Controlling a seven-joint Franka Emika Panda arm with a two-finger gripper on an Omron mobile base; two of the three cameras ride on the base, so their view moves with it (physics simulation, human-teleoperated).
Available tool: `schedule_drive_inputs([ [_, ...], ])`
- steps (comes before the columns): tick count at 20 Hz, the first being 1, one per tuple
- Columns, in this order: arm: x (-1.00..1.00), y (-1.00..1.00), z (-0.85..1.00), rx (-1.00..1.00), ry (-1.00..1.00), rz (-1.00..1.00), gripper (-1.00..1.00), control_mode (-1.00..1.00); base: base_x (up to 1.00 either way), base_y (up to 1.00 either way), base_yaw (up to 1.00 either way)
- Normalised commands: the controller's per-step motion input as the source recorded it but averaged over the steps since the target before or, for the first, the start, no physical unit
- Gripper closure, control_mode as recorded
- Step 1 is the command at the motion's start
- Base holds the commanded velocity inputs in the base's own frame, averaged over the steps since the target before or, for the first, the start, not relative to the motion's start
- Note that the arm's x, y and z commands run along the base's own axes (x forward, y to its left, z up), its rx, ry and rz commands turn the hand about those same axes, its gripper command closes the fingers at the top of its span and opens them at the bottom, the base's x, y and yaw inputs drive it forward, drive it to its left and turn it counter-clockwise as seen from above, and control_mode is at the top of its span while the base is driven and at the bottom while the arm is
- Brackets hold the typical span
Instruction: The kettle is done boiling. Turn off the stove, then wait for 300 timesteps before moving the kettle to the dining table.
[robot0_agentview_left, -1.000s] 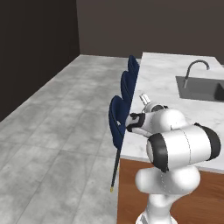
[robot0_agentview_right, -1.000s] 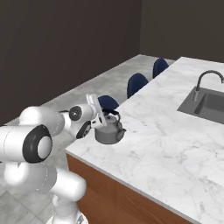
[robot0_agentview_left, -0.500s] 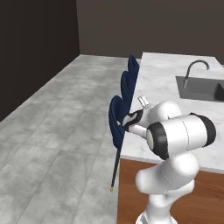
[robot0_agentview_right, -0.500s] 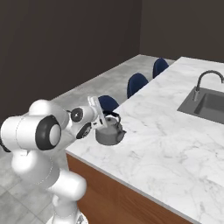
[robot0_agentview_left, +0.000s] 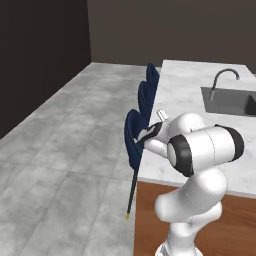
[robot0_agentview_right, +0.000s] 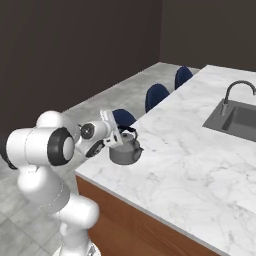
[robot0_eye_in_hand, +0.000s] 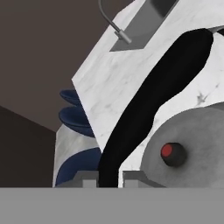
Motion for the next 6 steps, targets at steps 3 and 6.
schedule_drive_inputs([
  [3,0.10,0.00,-0.17,0.00,0.00,0.00,1.00,-1.00,0.00,0.00,0.00],
  [6,0.01,0.00,-0.09,0.00,-0.01,0.00,1.00,-1.00,0.00,0.00,0.00],
])
